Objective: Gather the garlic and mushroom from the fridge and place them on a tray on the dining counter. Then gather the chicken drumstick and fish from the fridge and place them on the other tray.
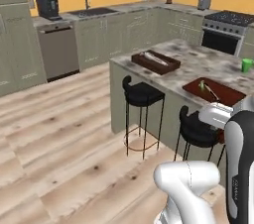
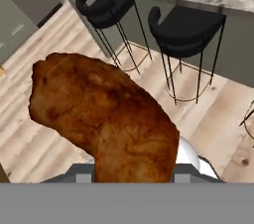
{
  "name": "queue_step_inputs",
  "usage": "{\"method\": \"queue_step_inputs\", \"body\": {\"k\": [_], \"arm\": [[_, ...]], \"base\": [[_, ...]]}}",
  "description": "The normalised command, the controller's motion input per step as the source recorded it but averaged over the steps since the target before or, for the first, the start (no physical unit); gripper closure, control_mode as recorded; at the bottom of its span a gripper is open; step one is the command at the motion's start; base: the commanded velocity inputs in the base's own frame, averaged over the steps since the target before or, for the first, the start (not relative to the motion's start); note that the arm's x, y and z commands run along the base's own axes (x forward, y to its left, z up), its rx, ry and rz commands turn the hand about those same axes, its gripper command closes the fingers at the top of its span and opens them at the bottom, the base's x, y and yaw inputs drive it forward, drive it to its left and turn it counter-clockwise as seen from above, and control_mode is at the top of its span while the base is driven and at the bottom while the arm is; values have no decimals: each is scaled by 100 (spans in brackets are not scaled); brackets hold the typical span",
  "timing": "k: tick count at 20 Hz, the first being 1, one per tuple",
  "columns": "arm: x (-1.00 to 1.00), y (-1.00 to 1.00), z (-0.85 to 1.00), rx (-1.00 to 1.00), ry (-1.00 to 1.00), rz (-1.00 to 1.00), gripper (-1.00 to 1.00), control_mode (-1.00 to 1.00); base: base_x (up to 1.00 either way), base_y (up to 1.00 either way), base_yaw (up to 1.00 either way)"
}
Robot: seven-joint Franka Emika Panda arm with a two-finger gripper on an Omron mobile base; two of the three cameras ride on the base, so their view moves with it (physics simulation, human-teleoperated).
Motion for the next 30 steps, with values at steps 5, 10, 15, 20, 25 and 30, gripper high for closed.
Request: {"method": "queue_step_inputs", "body": {"k": [5,10,15,20,25,30], "arm": [[0,0,0,0,0,0,100,100],[0,0,0,0,0,0,100,100],[0,0,0,0,0,0,100,100],[0,0,0,0,0,0,100,100],[0,0,0,0,0,0,100,100],[0,0,0,0,0,0,100,100]], "base": [[86,44,-46],[76,40,-50],[69,31,-52],[74,21,-51],[82,22,-50],[88,12,-48]]}}
